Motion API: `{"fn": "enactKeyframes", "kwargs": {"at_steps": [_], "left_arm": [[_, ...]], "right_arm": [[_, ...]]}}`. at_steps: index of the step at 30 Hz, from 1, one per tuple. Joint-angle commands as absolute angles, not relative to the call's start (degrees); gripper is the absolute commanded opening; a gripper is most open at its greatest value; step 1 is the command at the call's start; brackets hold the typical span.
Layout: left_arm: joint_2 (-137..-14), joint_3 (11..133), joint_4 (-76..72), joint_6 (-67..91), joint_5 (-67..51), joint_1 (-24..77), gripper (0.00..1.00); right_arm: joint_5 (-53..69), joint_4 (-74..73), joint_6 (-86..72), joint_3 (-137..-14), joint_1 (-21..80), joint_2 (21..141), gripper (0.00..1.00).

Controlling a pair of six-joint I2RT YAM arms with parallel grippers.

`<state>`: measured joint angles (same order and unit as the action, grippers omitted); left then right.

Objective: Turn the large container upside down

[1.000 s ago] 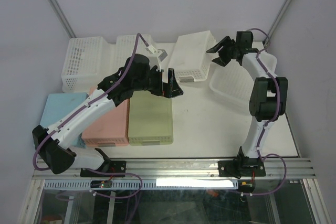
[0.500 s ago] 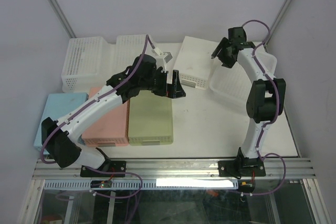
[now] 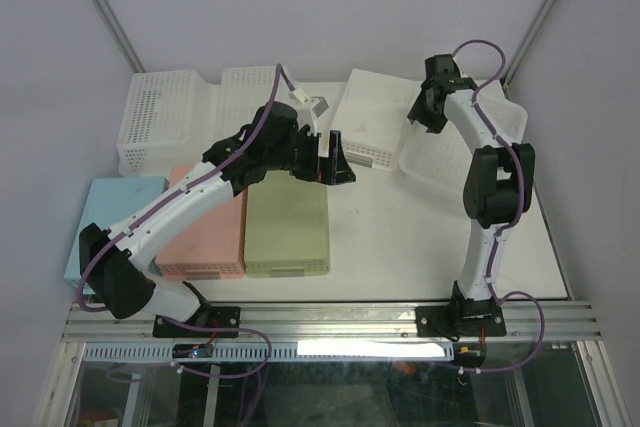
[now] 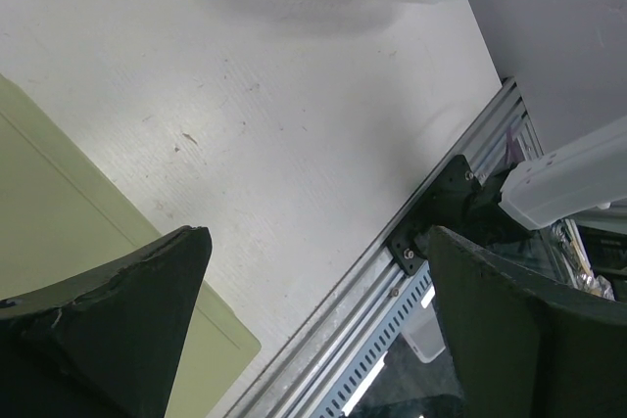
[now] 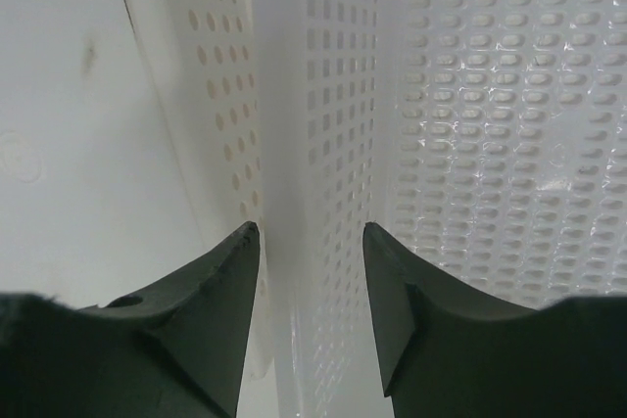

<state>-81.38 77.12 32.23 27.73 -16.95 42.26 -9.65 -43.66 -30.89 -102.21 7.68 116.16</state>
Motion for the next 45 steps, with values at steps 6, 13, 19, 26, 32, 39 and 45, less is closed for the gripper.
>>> {"fn": "enactKeyframes", "kwargs": {"at_steps": [6, 13, 19, 26, 32, 39, 45], "left_arm": [[-81.31, 78.14, 28.48, 27.82, -18.46, 41.75, 0.99], [-80.53, 77.15, 28.37, 27.68, -18.36, 41.76, 0.99], [-80.26, 76.66, 27.91, 27.84, -18.85, 41.82, 0.99], [-80.00, 76.06, 27.45, 27.86, -19.14, 41.83, 0.99], [-79.98, 75.87, 27.17, 27.70, -19.23, 41.80, 0.99], [-79.42, 74.53, 25.96, 27.70, -20.43, 41.80, 0.99], [-79.51, 75.12, 25.75, 26.91, -19.49, 41.79, 0.99]], "right_arm": [[-10.92, -45.47, -27.84, -106.78, 8.05, 118.09, 0.51], [-10.38, -45.11, -27.65, -106.81, 8.05, 118.49, 0.49], [-10.74, -47.14, -26.89, -108.70, 8.27, 120.20, 0.43], [-8.76, -47.80, -26.63, -107.40, 8.28, 114.66, 0.26], [-6.69, -46.32, -26.28, -101.18, 8.18, 103.61, 0.00], [2.06, -44.40, -26.14, -93.02, 6.60, 87.39, 0.00], [21.42, -38.67, -31.23, -82.15, 0.07, 71.40, 0.00]]}}
